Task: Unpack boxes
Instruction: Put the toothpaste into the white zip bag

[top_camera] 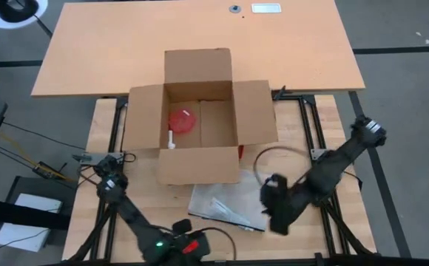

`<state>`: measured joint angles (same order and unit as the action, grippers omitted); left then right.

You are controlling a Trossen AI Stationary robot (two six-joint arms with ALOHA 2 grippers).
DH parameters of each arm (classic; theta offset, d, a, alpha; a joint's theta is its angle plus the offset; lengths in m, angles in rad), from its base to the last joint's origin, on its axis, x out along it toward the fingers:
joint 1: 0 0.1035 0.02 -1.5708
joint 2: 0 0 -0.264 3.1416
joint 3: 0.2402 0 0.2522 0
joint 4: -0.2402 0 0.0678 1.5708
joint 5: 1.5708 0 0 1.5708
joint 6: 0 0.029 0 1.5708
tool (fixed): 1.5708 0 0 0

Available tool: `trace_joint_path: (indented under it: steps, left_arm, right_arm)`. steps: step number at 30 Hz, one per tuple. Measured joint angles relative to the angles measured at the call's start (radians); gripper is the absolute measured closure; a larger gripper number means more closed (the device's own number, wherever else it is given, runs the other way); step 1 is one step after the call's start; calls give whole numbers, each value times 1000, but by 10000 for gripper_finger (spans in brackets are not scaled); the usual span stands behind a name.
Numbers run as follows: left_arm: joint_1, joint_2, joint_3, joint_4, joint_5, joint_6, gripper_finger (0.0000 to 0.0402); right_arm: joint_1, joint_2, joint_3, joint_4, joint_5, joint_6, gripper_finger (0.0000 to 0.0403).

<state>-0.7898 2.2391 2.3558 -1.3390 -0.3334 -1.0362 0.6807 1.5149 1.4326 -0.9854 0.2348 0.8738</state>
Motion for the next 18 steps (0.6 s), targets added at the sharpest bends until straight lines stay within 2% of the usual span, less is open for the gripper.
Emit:
trace_joint_path:
  steps: [5, 10, 14, 18]
  left_arm:
    - [-56, -39, 0, -67, -58, -42, 229]
    - [-92, -53, 0, -116, -96, -45, 229]
    - [-99, -50, 0, -126, -97, -41, 229]
    - [-99, -50, 0, -126, -98, -16, 229]
  right_arm:
    - [20, 193, 0, 158, 12, 301, 287]
    - [46, 375, 0, 312, -21, 573, 335]
    - [53, 479, 0, 374, -78, 718, 388]
    - [53, 530, 0, 375, -94, 812, 392]
